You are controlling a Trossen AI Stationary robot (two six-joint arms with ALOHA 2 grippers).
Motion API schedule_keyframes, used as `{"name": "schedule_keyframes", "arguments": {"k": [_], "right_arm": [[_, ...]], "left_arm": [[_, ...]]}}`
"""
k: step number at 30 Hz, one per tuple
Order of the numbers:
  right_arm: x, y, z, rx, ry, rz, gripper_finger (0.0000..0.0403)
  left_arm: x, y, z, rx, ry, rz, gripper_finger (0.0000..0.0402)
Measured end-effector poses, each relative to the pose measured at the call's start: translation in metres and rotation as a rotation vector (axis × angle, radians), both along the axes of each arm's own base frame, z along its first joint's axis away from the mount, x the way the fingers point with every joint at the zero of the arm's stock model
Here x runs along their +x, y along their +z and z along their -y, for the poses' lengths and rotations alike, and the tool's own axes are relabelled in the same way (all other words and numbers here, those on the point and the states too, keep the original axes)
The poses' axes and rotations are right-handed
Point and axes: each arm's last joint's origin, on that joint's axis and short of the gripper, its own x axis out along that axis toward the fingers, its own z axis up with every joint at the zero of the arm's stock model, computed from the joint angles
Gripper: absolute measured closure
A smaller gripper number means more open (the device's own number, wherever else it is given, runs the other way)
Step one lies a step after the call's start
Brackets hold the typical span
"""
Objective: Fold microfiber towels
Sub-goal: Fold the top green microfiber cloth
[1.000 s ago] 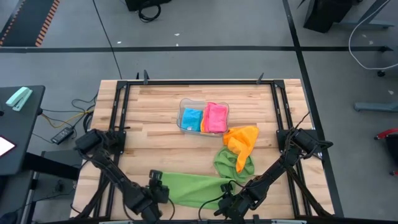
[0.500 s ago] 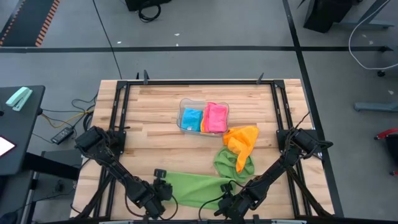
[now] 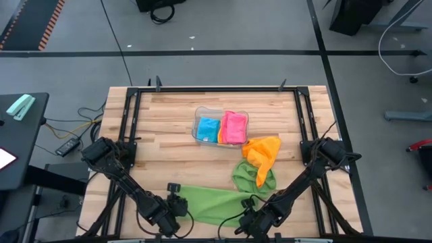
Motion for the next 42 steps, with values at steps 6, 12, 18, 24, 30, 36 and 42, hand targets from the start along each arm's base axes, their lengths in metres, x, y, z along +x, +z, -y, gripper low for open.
{"name": "schedule_keyframes", "arguments": {"k": [6,12,18,24,30,36,42], "right_arm": [[0.002,0.003,0.002,-0.012,-0.006,0.021,0.0263],[0.003,0.027,0.009,-0.007,-0.007,0.059,0.0263],[0.002,0.066,0.019,0.000,-0.002,0.182,0.0263],[0.000,0.078,0.021,-0.042,0.041,0.246,0.0263],[0.001,0.078,0.023,-0.076,0.033,0.251,0.0263],[-0.001,0.073,0.029,-0.141,0.017,0.240,0.0263],[0.003,0.069,0.038,-0.164,-0.001,0.224,0.0263]], "left_arm": [[0.000,0.000,0.000,-0.003,0.009,0.002,0.0339],[0.000,0.000,-0.001,-0.002,0.011,0.001,0.0341],[0.002,0.000,-0.002,-0.011,0.031,-0.002,0.0342],[0.006,-0.001,-0.008,-0.028,0.110,0.003,0.0335],[0.007,-0.001,-0.020,0.031,0.199,-0.019,0.0339],[-0.001,-0.002,-0.030,0.163,0.158,-0.096,0.0334],[-0.012,-0.001,-0.040,0.275,0.133,-0.222,0.0335]]}}
